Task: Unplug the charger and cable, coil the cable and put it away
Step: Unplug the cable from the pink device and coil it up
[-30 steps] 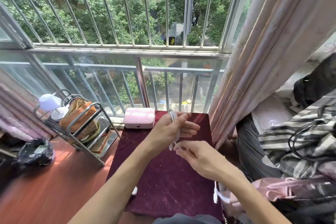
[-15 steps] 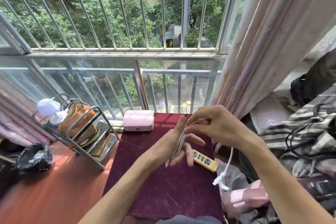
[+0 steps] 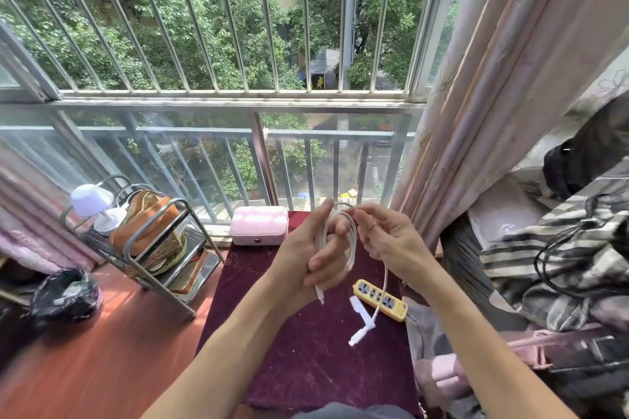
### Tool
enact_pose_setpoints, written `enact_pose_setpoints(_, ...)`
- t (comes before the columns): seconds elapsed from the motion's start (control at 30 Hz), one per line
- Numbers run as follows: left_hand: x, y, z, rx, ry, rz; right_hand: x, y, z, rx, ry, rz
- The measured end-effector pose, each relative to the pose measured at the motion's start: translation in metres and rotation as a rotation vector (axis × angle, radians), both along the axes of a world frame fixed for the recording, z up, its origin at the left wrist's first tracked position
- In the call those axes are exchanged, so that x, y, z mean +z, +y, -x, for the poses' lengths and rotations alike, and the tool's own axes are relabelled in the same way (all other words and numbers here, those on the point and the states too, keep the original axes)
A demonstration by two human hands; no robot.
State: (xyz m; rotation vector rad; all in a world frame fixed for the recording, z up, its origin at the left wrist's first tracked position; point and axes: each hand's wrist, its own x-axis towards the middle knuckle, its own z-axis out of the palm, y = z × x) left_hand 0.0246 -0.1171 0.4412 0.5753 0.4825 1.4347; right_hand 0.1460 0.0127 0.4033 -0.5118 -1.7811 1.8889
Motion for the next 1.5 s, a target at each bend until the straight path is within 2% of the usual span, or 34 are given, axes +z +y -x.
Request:
enact_pose_setpoints(0.07, 0.002, 0.002, 0.005, 0.080, -0.002, 0.001, -0.011, -0.008, 0.000, -0.022, -0.057, 0.024)
enact_pose_setpoints(0.23, 0.000, 0.009, 0.018, 0.288, 0.067, 0.057, -0.024, -0.024, -0.005, 0.040, -0.214, -0.076)
enact_pose_setpoints(0.43, -0.010, 0.020, 0.032, 0.515, 0.115, 0.163, -0.022, -0.045, -0.014, 0.156, -0.294, -0.084)
enact_pose_setpoints(0.8, -0.029, 0.030, 0.025, 0.653, 0.370, 0.276, 0.016, -0.046, -0.023, 0.369, -0.321, -0.067)
enact_pose_setpoints(1.07, -0.024, 0.026, 0.012, 0.585, 0.485, 0.255, 0.025, -0.040, -0.016, 0.121, -0.169, -0.278)
enact_pose_setpoints(1.2, -0.025, 0.023, 0.008, 0.466, 0.516, 0.272, 0.033, -0.034, -0.013, 0.113, -0.138, -0.362)
enact_pose_setpoints(1.33, -0.030, 0.014, 0.004, 0.407, 0.773, 0.323, 0.043, -0.029, -0.009, 0.098, -0.096, -0.301)
enact_pose_setpoints(1.4, -0.025, 0.015, 0.002, 0.342, 0.682, 0.312, 0.044, -0.027, -0.008, 0.023, -0.094, -0.299)
enact_pose_setpoints(1.5, -0.023, 0.018, 0.005, 0.199, 0.551, 0.242, 0.042, -0.026, -0.007, -0.002, -0.074, -0.190)
